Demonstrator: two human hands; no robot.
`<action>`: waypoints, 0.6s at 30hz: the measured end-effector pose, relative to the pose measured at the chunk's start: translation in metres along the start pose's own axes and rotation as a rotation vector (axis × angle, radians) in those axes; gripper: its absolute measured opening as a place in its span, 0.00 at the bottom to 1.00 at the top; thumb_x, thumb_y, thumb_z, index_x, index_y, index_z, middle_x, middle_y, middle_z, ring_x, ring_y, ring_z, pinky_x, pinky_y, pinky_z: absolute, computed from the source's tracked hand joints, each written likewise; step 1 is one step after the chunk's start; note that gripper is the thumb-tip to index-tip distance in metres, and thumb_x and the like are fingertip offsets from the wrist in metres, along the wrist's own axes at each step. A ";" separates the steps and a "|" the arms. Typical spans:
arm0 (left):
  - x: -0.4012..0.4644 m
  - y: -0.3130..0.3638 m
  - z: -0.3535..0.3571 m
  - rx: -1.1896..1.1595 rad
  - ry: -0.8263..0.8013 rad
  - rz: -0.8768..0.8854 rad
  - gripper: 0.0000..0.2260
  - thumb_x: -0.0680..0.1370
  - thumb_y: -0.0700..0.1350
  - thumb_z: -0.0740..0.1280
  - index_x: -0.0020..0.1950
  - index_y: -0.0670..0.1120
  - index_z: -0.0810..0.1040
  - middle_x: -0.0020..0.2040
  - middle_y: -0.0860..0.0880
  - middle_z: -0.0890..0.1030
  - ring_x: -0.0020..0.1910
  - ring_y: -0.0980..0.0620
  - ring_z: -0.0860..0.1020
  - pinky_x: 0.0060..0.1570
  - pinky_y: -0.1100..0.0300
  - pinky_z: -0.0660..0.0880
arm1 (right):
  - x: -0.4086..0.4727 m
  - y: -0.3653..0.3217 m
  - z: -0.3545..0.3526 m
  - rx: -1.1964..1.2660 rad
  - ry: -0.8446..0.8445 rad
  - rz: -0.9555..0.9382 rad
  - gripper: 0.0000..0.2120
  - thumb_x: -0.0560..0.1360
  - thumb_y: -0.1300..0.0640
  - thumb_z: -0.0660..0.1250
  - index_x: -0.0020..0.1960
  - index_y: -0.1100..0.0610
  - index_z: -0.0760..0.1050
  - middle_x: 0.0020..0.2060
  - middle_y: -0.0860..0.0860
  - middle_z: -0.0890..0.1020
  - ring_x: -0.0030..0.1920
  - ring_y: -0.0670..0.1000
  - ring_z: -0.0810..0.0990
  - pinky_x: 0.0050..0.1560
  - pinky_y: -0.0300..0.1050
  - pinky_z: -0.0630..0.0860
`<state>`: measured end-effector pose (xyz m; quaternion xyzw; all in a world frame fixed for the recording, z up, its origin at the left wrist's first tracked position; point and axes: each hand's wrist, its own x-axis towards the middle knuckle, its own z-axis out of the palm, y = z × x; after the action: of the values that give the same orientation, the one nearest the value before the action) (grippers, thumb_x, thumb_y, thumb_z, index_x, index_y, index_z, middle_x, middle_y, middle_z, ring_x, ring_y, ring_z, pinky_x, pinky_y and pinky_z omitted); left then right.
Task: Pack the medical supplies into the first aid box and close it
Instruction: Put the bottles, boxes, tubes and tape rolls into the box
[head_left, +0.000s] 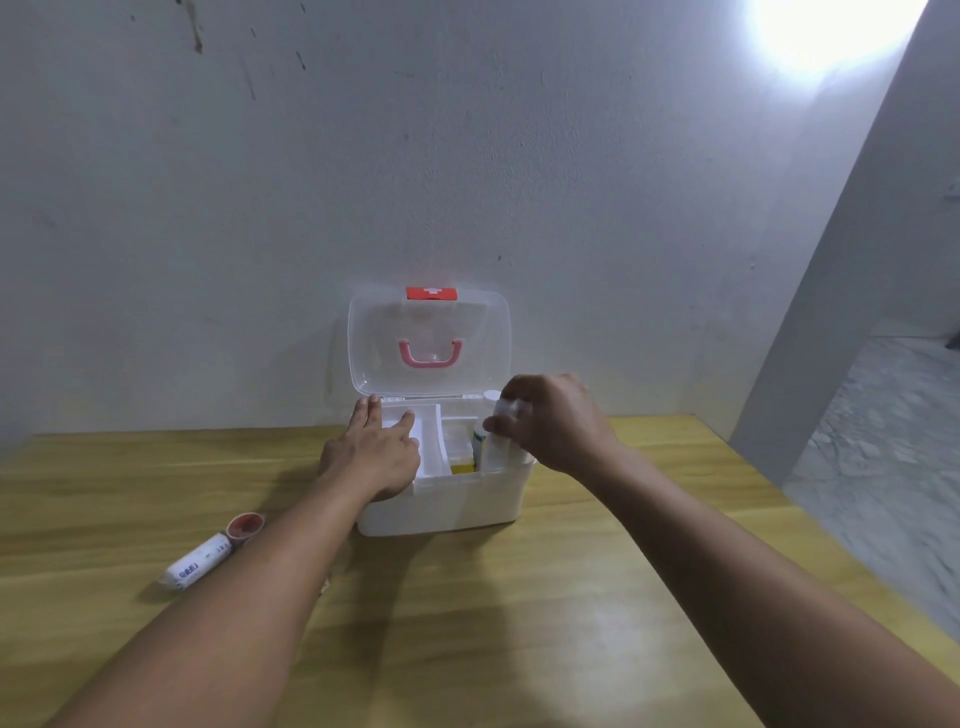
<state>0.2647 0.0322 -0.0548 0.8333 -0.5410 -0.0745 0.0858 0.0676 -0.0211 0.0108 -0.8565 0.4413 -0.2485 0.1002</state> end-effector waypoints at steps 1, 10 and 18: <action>0.000 0.000 0.000 0.001 0.000 0.000 0.24 0.81 0.51 0.43 0.78 0.56 0.46 0.79 0.46 0.39 0.78 0.49 0.38 0.74 0.43 0.55 | 0.001 0.000 -0.002 0.031 -0.008 0.006 0.19 0.70 0.47 0.74 0.57 0.54 0.80 0.52 0.55 0.83 0.50 0.56 0.79 0.46 0.46 0.75; -0.001 0.001 0.000 -0.002 0.003 0.006 0.24 0.82 0.52 0.43 0.78 0.56 0.46 0.79 0.46 0.39 0.78 0.48 0.38 0.75 0.42 0.54 | 0.001 0.002 0.004 -0.105 -0.181 -0.097 0.11 0.68 0.54 0.76 0.49 0.55 0.84 0.44 0.55 0.83 0.42 0.56 0.80 0.44 0.49 0.80; 0.000 0.001 -0.001 0.005 -0.004 0.002 0.24 0.81 0.51 0.43 0.78 0.56 0.46 0.80 0.46 0.39 0.78 0.49 0.37 0.74 0.43 0.56 | 0.006 -0.005 0.004 -0.327 -0.331 -0.246 0.09 0.74 0.63 0.67 0.50 0.54 0.83 0.43 0.53 0.83 0.39 0.53 0.76 0.36 0.43 0.71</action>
<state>0.2644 0.0319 -0.0541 0.8330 -0.5420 -0.0746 0.0827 0.0761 -0.0232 0.0111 -0.9374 0.3459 -0.0407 0.0002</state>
